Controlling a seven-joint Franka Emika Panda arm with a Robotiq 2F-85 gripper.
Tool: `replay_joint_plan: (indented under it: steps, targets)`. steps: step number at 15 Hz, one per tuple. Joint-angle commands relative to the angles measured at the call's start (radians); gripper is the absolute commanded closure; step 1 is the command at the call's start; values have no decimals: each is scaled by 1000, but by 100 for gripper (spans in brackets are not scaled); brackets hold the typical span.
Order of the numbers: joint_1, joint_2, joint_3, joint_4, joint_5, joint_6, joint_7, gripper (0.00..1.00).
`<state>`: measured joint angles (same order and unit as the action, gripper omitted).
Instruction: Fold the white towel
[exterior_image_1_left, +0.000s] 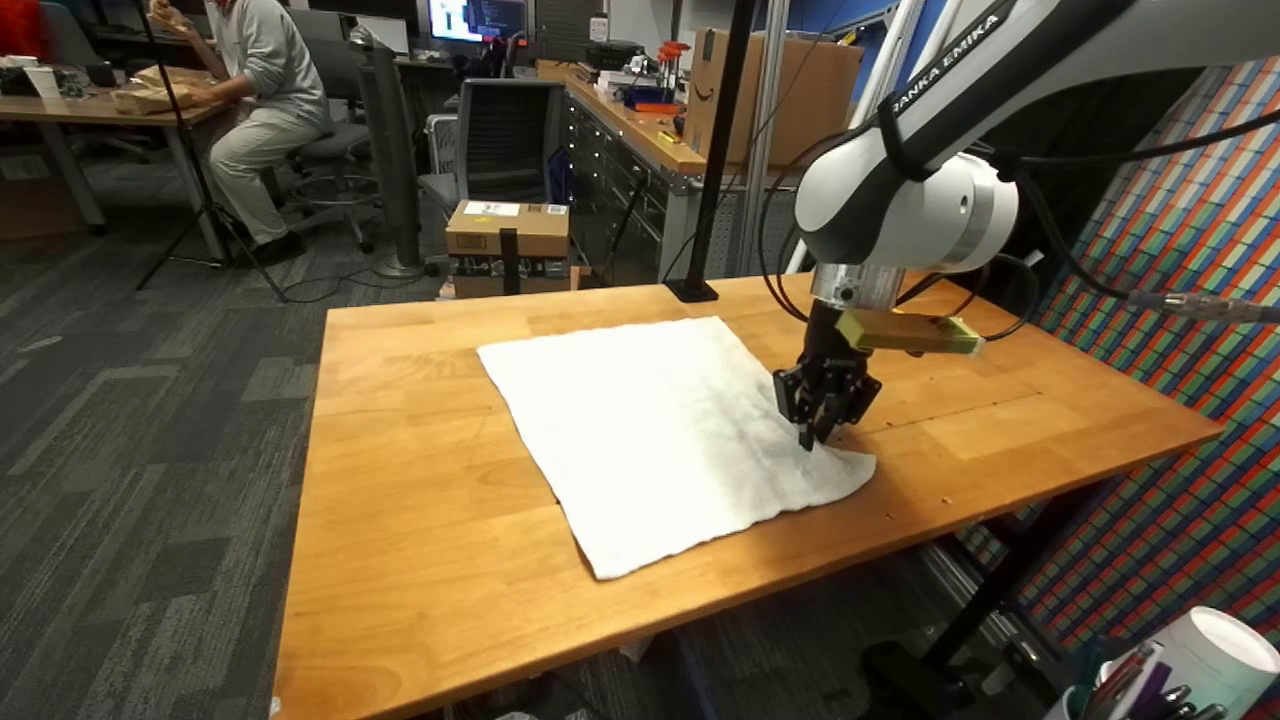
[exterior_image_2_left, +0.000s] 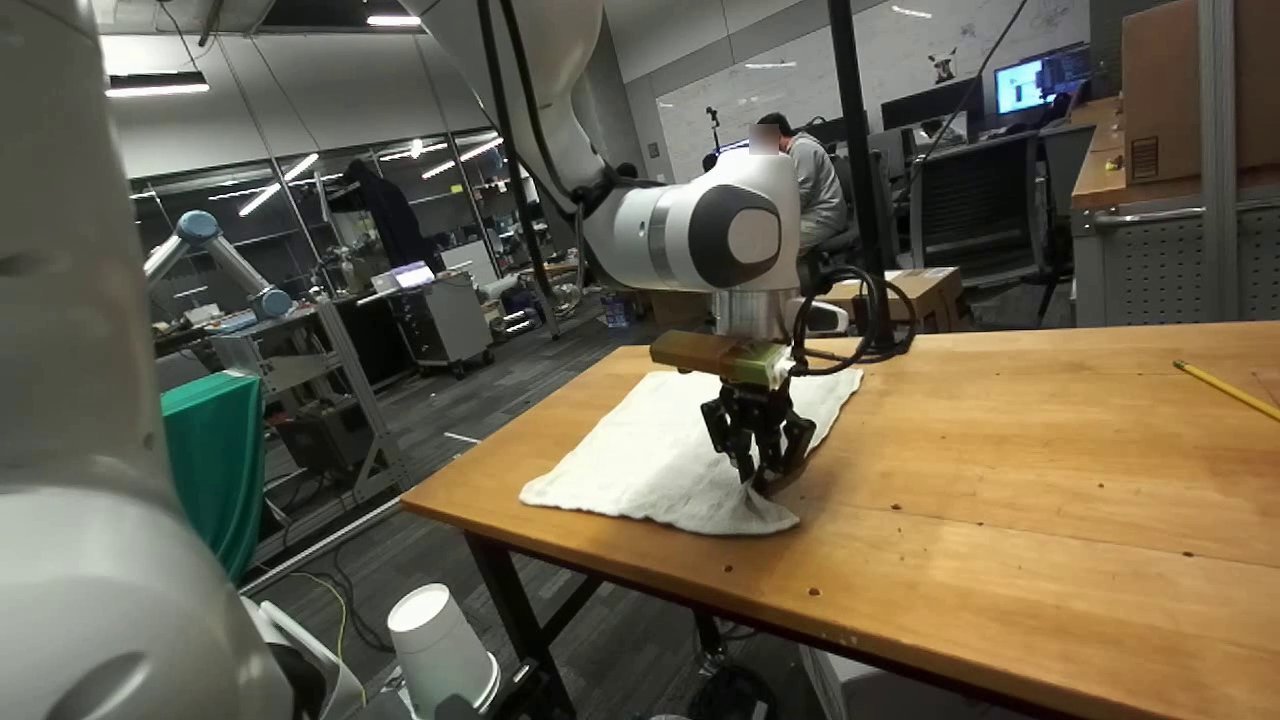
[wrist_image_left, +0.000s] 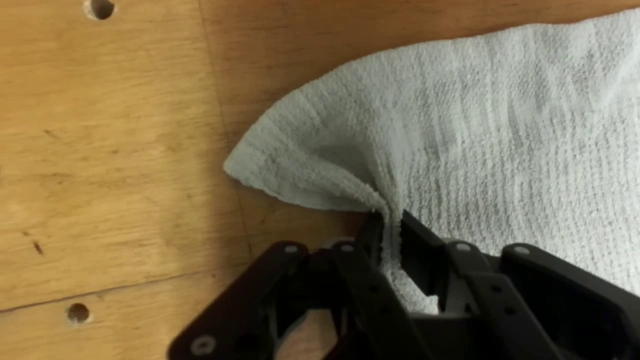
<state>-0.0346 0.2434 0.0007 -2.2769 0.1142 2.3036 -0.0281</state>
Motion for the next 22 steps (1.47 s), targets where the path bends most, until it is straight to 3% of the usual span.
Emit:
replay_joint_plan:
  steps: [1, 6, 13, 22]
  targets:
    - [11, 4, -22, 77, -78, -6, 35, 95]
    - [35, 41, -28, 227, -229, -29, 75, 95]
    - [123, 143, -17, 409, -384, -84, 127, 95]
    - [254, 245, -9, 701, -511, -299, 201, 95]
